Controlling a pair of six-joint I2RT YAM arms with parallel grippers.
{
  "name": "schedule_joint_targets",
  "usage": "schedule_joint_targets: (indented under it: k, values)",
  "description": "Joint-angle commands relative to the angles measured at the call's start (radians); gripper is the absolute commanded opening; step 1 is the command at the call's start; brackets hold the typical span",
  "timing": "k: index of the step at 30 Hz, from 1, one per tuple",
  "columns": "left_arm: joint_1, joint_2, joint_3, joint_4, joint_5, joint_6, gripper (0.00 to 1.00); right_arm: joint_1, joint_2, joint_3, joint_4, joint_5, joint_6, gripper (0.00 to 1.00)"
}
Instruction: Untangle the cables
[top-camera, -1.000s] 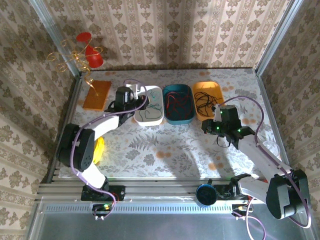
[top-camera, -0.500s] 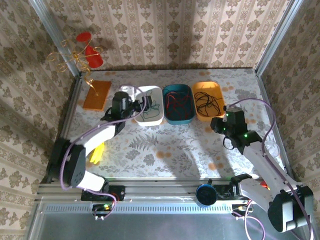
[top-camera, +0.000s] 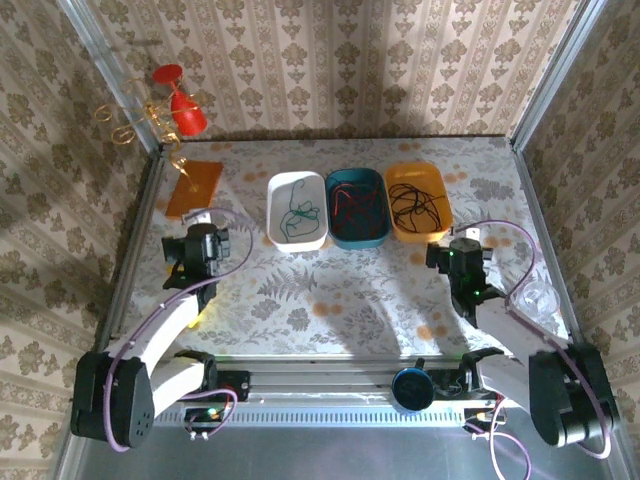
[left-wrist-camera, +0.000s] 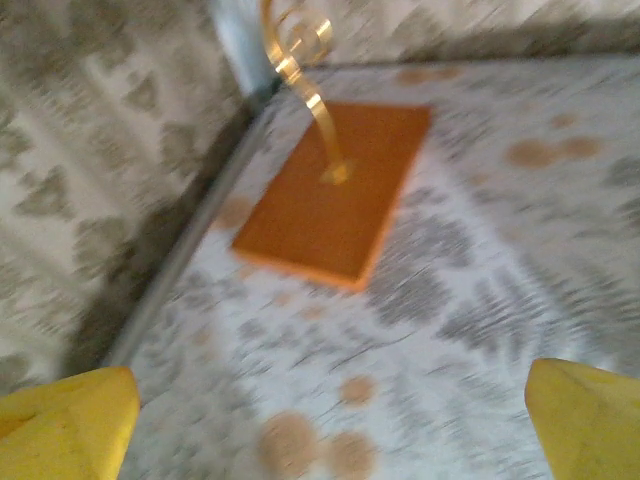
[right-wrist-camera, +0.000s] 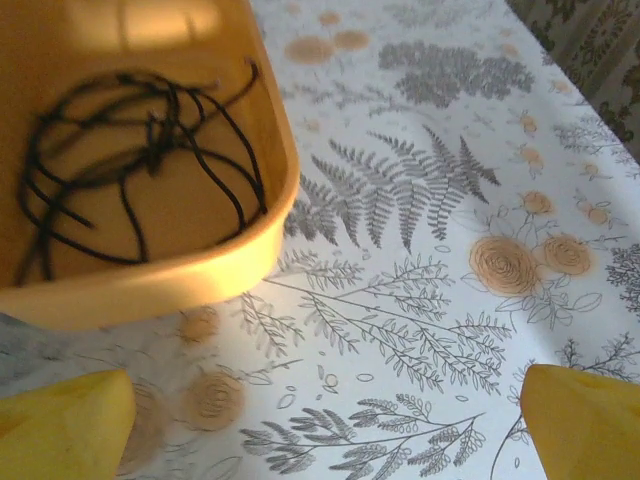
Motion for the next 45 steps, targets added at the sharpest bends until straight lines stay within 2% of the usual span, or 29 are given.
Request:
schedule_joint_targets:
  k: [1, 3, 5, 7, 8, 10, 11, 12, 13, 16, 21, 22, 24, 25, 26, 28, 29, 30, 31, 33, 34, 36, 38, 45]
  values:
    - [0.017, 0.033, -0.049, 0.065, -0.087, 0.013, 1.00, -0.001, 0.079, -0.012, 0.323, 0.018, -0.067, 1.00]
    - [0.028, 0.083, -0.083, 0.142, -0.107, -0.049, 1.00, -0.012, 0.151, 0.012, 0.380, 0.013, -0.096, 1.00]
    - [0.032, 0.121, -0.073, 0.184, -0.109, -0.039, 1.00, -0.033, 0.218, 0.032, 0.450, -0.031, -0.129, 1.00]
    - [0.033, 0.164, -0.076, 0.282, -0.084, 0.002, 1.00, -0.060, 0.260, 0.107, 0.359, -0.108, -0.110, 1.00]
    - [0.035, 0.190, -0.073, 0.327, -0.069, 0.036, 1.00, -0.070, 0.313, 0.109, 0.392, -0.177, -0.108, 1.00]
    - [0.036, 0.241, -0.040, 0.328, -0.034, 0.060, 1.00, -0.104, 0.445, 0.072, 0.585, -0.293, -0.112, 1.00]
    - [0.035, 0.263, -0.018, 0.321, -0.023, 0.069, 1.00, -0.134, 0.448, 0.079, 0.602, -0.264, -0.062, 1.00]
    - [0.033, 0.283, -0.004, 0.319, -0.015, 0.076, 1.00, -0.150, 0.417, 0.092, 0.507, -0.277, -0.043, 1.00]
    - [0.032, 0.294, 0.001, 0.329, -0.010, 0.086, 1.00, -0.151, 0.434, 0.080, 0.563, -0.287, -0.047, 1.00]
    - [0.032, 0.319, -0.003, 0.403, -0.005, 0.115, 1.00, -0.150, 0.434, 0.085, 0.551, -0.286, -0.048, 1.00]
    - [0.037, 0.419, -0.016, 0.663, 0.017, 0.236, 1.00, -0.150, 0.430, 0.087, 0.542, -0.285, -0.048, 1.00]
    - [0.037, 0.429, 0.023, 0.585, 0.015, 0.215, 1.00, -0.151, 0.431, 0.086, 0.545, -0.285, -0.050, 1.00]
    - [0.040, 0.469, 0.031, 0.599, 0.137, 0.209, 1.00, -0.150, 0.430, 0.087, 0.543, -0.286, -0.050, 1.00]
    - [0.048, 0.497, 0.016, 0.693, 0.177, 0.246, 1.00, -0.151, 0.430, 0.087, 0.539, -0.285, -0.049, 1.00]
    - [0.057, 0.487, 0.015, 0.657, 0.095, 0.175, 1.00, -0.151, 0.430, 0.087, 0.542, -0.285, -0.050, 1.00]
    - [0.126, 0.460, -0.040, 0.713, 0.203, 0.119, 1.00, -0.149, 0.430, 0.087, 0.541, -0.284, -0.050, 1.00]
    - [0.156, 0.448, -0.074, 0.747, 0.298, 0.103, 1.00, -0.149, 0.430, 0.087, 0.540, -0.284, -0.050, 1.00]
    - [0.174, 0.477, -0.118, 0.831, 0.373, 0.101, 1.00, -0.149, 0.430, 0.087, 0.541, -0.284, -0.050, 1.00]
    - [0.178, 0.539, -0.148, 1.007, 0.384, 0.137, 1.00, -0.149, 0.430, 0.087, 0.540, -0.285, -0.050, 1.00]
    - [0.184, 0.484, -0.133, 0.866, 0.383, 0.089, 1.00, -0.149, 0.430, 0.090, 0.540, -0.284, -0.050, 1.00]
    - [0.185, 0.516, -0.126, 0.926, 0.380, 0.115, 1.00, -0.149, 0.431, 0.089, 0.540, -0.284, -0.050, 1.00]
    - [0.183, 0.494, -0.092, 0.811, 0.384, 0.097, 1.00, -0.149, 0.430, 0.089, 0.538, -0.284, -0.050, 1.00]
    - [0.195, 0.512, -0.101, 0.869, 0.390, 0.108, 1.00, -0.149, 0.430, 0.089, 0.538, -0.282, -0.050, 1.00]
    - [0.190, 0.510, -0.101, 0.862, 0.377, 0.107, 1.00, -0.123, 0.431, 0.093, 0.530, -0.242, -0.069, 1.00]
